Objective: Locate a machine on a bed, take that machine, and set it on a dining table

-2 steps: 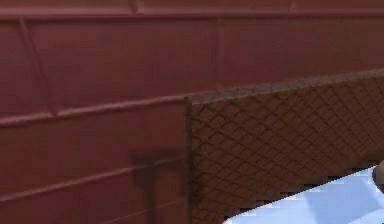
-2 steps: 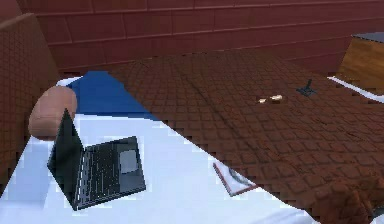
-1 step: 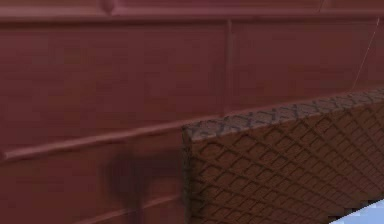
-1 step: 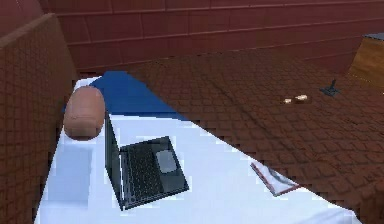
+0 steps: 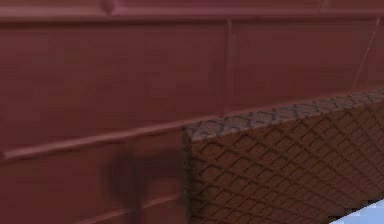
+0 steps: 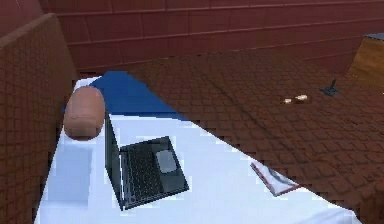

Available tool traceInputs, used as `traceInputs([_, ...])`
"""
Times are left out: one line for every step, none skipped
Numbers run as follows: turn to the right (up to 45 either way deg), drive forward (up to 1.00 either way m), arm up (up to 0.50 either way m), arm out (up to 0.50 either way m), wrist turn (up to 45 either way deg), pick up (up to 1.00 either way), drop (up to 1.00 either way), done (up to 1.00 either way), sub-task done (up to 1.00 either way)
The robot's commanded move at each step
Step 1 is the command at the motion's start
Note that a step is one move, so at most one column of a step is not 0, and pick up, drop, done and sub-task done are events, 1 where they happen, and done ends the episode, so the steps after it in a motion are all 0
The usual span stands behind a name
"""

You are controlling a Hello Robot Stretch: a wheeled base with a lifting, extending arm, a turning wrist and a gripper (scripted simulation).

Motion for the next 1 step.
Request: traceInputs([45.0, 0.0, 0.0, 0.0, 0.0, 0.0, 0.0, 0.0, 0.0])
